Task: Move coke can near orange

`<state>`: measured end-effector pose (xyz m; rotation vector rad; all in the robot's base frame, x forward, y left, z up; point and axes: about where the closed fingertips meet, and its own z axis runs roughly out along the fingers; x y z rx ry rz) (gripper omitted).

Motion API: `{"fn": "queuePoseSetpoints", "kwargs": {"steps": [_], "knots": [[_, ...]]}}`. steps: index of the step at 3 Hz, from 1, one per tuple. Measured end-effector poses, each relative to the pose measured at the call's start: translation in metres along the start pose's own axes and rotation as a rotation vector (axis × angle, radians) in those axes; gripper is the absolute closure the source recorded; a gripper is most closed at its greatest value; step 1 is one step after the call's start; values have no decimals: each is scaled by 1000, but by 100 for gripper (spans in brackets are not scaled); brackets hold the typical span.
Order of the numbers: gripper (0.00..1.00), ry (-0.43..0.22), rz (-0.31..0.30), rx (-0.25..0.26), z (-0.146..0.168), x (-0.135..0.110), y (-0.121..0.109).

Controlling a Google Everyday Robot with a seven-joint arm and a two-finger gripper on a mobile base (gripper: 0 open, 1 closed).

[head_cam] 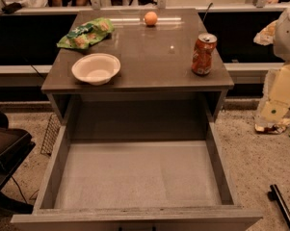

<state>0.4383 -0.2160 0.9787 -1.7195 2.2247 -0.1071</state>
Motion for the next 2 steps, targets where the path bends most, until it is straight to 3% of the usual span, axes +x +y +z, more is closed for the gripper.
{"fn": "queuePoseSetpoints", "kwargs": {"steps": [2], "knots": [[0,-29,10,27,1,-3,-9]]}}
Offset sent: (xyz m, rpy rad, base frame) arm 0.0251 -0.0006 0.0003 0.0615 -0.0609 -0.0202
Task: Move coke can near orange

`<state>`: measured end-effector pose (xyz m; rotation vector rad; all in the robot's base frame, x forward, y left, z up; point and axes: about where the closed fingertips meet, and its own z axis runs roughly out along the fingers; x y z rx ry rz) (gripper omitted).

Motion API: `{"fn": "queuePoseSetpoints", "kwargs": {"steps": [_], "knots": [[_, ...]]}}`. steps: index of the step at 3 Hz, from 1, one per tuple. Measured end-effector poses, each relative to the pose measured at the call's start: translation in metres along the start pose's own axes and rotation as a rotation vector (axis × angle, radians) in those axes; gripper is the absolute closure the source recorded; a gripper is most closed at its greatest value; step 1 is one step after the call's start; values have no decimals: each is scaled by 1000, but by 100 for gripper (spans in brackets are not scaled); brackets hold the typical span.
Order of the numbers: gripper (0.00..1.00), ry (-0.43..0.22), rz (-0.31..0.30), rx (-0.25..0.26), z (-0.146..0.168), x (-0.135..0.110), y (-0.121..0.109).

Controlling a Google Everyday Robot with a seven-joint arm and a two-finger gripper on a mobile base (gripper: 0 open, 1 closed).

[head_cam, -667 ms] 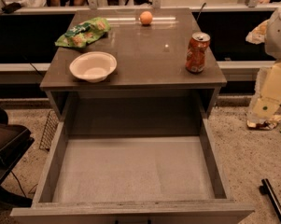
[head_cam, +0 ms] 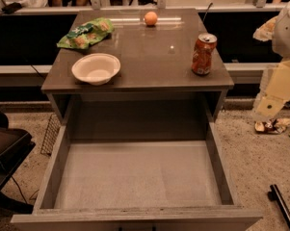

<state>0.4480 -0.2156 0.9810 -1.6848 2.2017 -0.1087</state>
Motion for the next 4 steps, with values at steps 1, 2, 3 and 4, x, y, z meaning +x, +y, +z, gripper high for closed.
{"fn": "queuePoseSetpoints", "kwargs": {"steps": [1,2,3,4], "knots": [[0,-119,111,52,10,12,-31],[0,-289,232,119,31,22,-72],[0,-456,331,221,51,31,-128],[0,-631,444,354,72,38,-187]]}}
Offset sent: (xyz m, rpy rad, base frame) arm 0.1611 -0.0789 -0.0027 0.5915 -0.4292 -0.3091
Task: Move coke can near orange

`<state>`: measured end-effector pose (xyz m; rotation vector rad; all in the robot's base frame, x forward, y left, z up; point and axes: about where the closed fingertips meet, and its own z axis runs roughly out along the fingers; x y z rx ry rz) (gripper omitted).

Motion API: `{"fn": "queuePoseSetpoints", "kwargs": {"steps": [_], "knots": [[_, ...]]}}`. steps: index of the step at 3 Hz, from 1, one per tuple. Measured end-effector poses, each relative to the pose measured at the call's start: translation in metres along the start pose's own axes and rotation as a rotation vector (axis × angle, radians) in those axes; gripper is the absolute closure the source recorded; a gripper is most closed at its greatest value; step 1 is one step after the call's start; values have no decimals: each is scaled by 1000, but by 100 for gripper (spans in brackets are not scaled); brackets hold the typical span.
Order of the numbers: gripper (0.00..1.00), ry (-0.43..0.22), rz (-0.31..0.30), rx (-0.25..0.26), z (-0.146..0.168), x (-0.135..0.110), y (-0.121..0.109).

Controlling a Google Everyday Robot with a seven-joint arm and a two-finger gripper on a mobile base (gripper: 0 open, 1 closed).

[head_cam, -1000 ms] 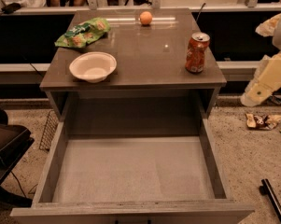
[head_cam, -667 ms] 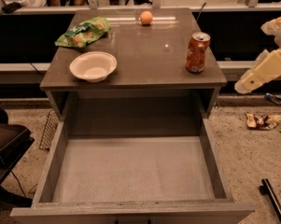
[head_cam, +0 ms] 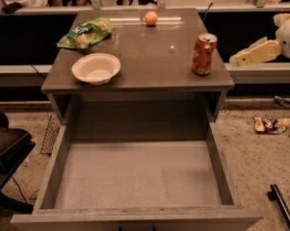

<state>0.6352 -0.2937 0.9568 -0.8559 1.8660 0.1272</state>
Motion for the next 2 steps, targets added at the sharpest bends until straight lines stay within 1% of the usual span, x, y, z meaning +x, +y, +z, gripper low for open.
{"fn": "queuePoseSetpoints", "kwargs": {"steps": [1,2], "knots": [[0,-130,87,53,18,2,-13],[0,-149,93,63,22,-4,-14]]}}
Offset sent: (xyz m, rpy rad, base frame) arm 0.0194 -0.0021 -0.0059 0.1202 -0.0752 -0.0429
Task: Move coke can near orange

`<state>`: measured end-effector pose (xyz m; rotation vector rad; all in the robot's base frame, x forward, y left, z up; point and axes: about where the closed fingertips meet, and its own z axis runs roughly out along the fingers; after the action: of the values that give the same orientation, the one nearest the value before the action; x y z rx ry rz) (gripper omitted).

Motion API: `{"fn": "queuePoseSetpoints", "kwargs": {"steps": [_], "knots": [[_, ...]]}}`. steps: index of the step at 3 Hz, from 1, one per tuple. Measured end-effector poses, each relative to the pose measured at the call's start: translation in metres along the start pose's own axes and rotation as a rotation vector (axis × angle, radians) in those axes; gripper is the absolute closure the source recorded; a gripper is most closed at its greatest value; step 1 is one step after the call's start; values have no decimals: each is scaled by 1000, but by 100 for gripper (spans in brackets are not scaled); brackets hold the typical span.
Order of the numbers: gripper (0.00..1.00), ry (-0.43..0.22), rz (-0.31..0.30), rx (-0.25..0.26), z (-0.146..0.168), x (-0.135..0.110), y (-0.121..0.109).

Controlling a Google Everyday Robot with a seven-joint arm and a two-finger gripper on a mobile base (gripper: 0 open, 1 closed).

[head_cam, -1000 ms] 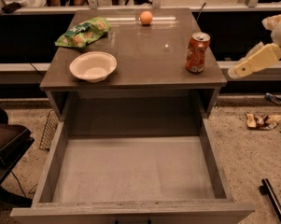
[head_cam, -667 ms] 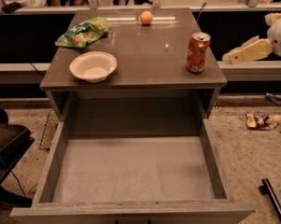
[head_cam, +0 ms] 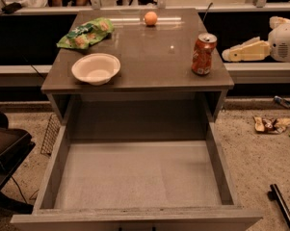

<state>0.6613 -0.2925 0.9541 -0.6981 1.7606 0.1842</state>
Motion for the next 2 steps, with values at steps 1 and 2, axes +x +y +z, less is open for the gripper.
{"fn": "queuePoseSetpoints", "kwargs": {"steps": [1,2], "knots": [[0,-17,45,-26,13,11,9],[0,-59,137,-54,34,28,22]]}}
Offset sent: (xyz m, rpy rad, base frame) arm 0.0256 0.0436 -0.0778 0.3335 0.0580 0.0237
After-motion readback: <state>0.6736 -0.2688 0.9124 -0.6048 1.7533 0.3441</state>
